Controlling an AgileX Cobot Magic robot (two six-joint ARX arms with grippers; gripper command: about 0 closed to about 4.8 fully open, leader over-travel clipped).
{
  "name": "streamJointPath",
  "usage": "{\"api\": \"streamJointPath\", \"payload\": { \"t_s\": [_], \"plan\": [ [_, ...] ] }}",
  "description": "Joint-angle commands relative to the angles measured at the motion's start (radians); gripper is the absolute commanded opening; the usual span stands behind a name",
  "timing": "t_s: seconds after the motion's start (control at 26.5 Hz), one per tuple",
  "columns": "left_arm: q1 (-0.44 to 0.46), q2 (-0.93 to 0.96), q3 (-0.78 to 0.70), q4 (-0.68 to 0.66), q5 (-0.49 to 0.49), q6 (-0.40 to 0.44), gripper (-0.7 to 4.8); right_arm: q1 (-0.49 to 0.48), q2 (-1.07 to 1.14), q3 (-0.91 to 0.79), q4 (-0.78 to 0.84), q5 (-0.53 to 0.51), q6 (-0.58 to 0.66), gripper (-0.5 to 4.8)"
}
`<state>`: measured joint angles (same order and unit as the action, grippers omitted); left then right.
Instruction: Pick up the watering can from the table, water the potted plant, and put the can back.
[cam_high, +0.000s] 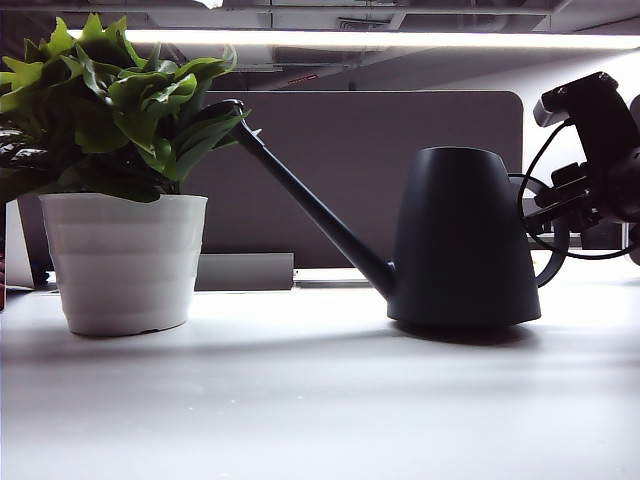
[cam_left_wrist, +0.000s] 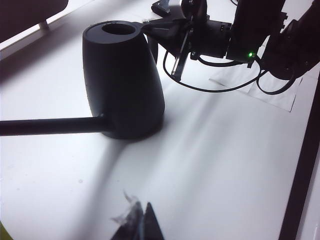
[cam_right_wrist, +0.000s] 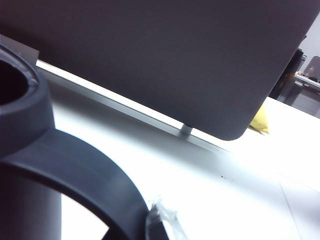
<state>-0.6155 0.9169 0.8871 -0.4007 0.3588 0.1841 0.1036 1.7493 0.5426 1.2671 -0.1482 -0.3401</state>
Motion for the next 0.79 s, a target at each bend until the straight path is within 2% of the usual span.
{"api": "streamJointPath", "payload": {
  "t_s": [0.04, 0.08, 0.15, 0.42, 0.49, 0.53, 0.57, 0.6, 0.64, 0.68, 0.72, 0.75, 0.79],
  "plan": [
    [0.000, -0.001, 0.001, 0.013, 0.000, 0.003, -0.05, 0.001, -0.019, 0.016, 0.142, -0.010, 0.053, 0.53],
    [0.000, -0.002, 0.001, 0.014, 0.000, 0.003, -0.05, 0.001, -0.019, 0.016, 0.141, -0.011, 0.053, 1.49],
    [0.000, -0.002, 0.001, 0.014, 0.000, 0.003, -0.05, 0.001, -0.019, 0.016, 0.137, -0.010, 0.053, 2.18],
    [0.000, -0.005, 0.002, 0.013, 0.000, -0.019, -0.05, 0.001, -0.077, -0.053, 0.119, 0.026, 0.051, 2.14],
    [-0.001, -0.012, 0.002, 0.013, 0.000, -0.061, -0.05, 0.001, -0.160, -0.125, 0.083, 0.045, 0.053, 0.95],
    [0.000, -0.026, 0.002, 0.016, -0.010, -0.064, -0.05, 0.008, -0.248, -0.166, 0.006, 0.046, 0.055, 0.03],
    [-0.001, -0.036, 0.002, 0.018, -0.030, -0.065, -0.05, 0.012, -0.293, -0.179, -0.046, 0.045, 0.056, -0.02],
    [-0.001, -0.069, 0.002, 0.021, -0.083, -0.069, -0.05, 0.023, -0.406, -0.188, -0.197, 0.045, 0.058, -0.01],
    [0.000, -0.086, 0.002, 0.020, -0.099, -0.078, -0.05, 0.027, -0.459, -0.188, -0.265, 0.045, 0.061, -0.01],
    [0.000, -0.129, 0.002, 0.016, -0.138, -0.126, -0.05, 0.035, -0.580, -0.187, -0.395, 0.043, 0.114, -0.01],
    [0.000, -0.151, 0.001, 0.011, -0.152, -0.147, -0.05, 0.038, -0.631, -0.187, -0.443, 0.043, 0.165, -0.01],
    [0.000, -0.203, 0.001, -0.013, -0.191, -0.169, -0.05, 0.039, -0.744, -0.187, -0.553, 0.041, 0.263, -0.01],
    [0.000, -0.224, 0.001, -0.024, -0.204, -0.171, -0.05, 0.040, -0.788, -0.187, -0.599, 0.040, 0.275, -0.01]
  ]
}}
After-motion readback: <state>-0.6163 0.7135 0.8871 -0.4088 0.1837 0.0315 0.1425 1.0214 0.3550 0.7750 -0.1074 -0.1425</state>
